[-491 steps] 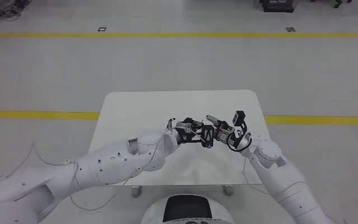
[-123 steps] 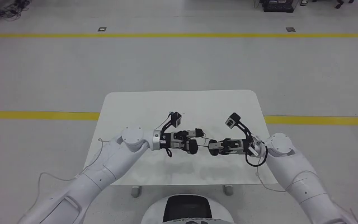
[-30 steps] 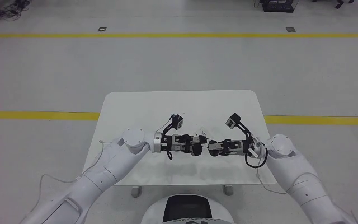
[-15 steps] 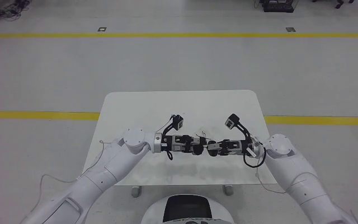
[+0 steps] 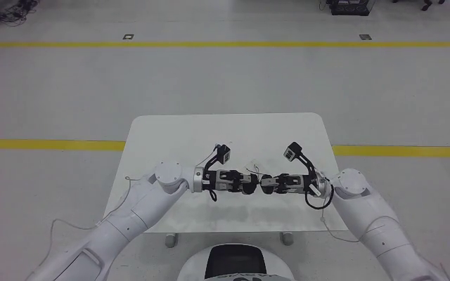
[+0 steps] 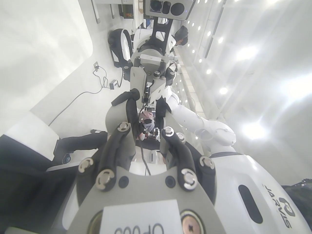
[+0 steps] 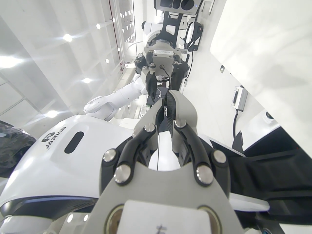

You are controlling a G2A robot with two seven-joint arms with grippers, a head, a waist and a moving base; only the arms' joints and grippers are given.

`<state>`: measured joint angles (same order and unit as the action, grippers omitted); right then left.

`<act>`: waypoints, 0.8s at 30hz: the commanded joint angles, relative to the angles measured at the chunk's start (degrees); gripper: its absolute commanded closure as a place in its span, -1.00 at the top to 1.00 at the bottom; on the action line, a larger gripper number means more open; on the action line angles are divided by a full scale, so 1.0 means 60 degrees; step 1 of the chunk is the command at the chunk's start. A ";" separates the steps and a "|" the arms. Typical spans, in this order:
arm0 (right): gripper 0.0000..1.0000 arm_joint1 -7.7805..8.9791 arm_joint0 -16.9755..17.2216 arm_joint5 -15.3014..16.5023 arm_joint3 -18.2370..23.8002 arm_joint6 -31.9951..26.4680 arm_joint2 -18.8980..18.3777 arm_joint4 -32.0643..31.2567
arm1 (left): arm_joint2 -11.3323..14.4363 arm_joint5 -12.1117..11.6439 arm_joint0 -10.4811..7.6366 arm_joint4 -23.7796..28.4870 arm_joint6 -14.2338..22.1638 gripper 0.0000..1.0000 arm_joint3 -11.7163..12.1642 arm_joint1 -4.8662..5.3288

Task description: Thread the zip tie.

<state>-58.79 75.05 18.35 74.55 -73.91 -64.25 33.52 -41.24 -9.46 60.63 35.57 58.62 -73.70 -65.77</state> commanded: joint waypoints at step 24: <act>-1.00 -0.0070 -0.0201 -0.0111 -0.0257 0.0017 0.0241 -0.0112 | 0.0107 0.0004 -0.0098 0.0013 0.0022 -0.86 0.0159 -0.0074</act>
<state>-59.21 73.85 17.65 73.01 -73.80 -62.82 32.82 -40.60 -9.44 60.06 35.67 58.75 -72.76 -66.21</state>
